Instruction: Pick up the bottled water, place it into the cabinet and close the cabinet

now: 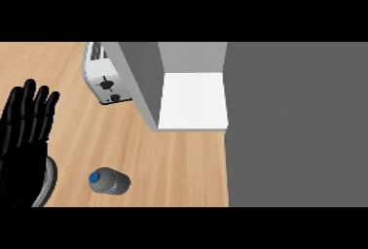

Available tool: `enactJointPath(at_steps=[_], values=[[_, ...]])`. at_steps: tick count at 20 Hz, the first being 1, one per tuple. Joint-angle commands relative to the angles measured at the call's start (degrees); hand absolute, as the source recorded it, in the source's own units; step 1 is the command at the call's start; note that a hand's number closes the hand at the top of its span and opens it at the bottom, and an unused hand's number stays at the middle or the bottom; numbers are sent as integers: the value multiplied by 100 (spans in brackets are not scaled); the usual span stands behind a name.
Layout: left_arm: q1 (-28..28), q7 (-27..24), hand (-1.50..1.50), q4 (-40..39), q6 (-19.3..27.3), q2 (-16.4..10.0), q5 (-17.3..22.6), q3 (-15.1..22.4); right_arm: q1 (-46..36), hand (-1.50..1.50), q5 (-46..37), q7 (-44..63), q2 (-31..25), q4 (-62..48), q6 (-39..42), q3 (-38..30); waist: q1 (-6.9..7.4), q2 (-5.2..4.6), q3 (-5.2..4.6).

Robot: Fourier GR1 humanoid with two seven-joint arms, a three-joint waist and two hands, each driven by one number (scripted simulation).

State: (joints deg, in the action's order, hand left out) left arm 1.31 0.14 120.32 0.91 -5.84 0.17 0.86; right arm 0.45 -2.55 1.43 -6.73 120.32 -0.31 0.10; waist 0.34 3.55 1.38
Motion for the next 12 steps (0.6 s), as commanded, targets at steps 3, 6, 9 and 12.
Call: enactJointPath(at_steps=[3,6,9,12], values=[[465,-416,-150,598,-1461,-635,1204,92,567,-150,198,-150,146,511,90,138,-38,-289,-145],[503,-566,-150,642,-2590,-1119,1988,422,565,-150,107,15,137,607,41,186,-86,-272,-160],[1210,137,-150,194,-2781,-969,3171,703,924,-150,714,342,212,728,605,899,-56,-308,-157],[1768,523,-150,826,-3205,-1731,4420,66,991,-150,882,755,183,1188,521,869,77,-295,-149]])
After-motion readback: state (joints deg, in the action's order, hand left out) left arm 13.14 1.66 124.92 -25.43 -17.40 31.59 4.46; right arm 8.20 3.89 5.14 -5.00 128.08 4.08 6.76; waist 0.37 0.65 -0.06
